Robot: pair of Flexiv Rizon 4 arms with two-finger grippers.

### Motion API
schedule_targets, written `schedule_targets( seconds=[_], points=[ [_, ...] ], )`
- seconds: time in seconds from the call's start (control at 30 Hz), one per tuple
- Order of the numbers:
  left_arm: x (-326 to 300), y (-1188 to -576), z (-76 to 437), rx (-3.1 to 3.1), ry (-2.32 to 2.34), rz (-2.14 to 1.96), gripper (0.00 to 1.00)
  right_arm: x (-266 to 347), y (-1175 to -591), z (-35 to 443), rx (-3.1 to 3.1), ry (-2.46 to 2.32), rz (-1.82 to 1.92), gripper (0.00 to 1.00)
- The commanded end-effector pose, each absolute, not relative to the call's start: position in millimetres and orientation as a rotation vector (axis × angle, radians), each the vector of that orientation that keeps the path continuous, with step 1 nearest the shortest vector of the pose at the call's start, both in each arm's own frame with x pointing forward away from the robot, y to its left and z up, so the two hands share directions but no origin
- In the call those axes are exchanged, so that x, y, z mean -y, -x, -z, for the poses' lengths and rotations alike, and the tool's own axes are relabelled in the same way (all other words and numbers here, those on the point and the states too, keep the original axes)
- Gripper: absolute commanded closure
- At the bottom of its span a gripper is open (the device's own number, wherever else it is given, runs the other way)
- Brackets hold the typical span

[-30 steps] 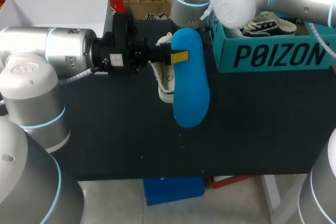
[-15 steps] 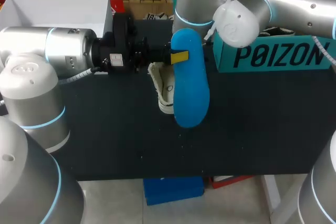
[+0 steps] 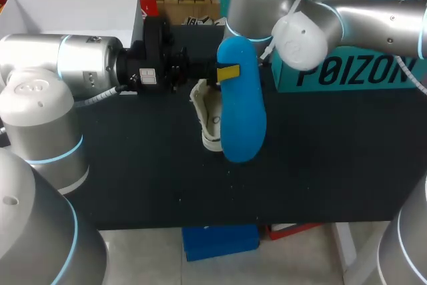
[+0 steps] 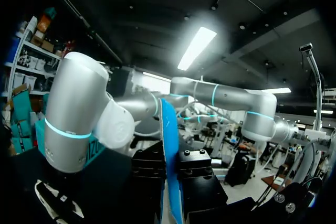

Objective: Take the shoe out of the shoebox, open the shoe tongue, remove and reinsert the insole, then place the shoe into the shoebox

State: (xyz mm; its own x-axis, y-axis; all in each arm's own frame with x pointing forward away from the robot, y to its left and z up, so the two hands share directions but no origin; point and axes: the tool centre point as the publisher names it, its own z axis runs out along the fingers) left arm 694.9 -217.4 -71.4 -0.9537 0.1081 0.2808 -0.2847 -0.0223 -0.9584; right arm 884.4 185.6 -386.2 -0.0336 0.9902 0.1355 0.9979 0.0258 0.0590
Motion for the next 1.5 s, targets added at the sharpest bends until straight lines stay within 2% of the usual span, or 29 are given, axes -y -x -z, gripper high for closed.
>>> schedule_targets(
  seconds=[0.03,0.2,0.23,0.27,0.3,1.0,1.5],
  points=[
    [219.0,-693.6,72.1,1.984,-0.193,-2.065,1.0,-184.8,-887.6,395.2,2.192,2.137,0.215,1.0],
    [219.0,-693.6,72.1,1.984,-0.193,-2.065,1.0,-184.6,-886.4,401.2,2.236,2.104,0.198,1.0],
    [219.0,-693.6,72.1,1.984,-0.193,-2.065,1.0,-184.8,-886.1,401.7,2.255,2.097,0.201,0.92],
    [219.0,-693.6,72.1,1.984,-0.193,-2.065,1.0,-184.9,-885.8,401.8,2.261,2.095,0.196,0.38],
    [219.0,-693.6,72.1,1.984,-0.193,-2.065,1.0,-184.9,-885.7,401.8,2.259,2.095,0.196,0.0],
    [219.0,-693.6,72.1,1.984,-0.193,-2.065,1.0,-173.7,-882.1,387.8,2.282,2.103,0.207,0.0],
    [219.0,-693.6,72.1,1.984,-0.193,-2.065,1.0,-155.4,-873.4,356.0,2.209,2.005,0.344,0.0]
  ],
)
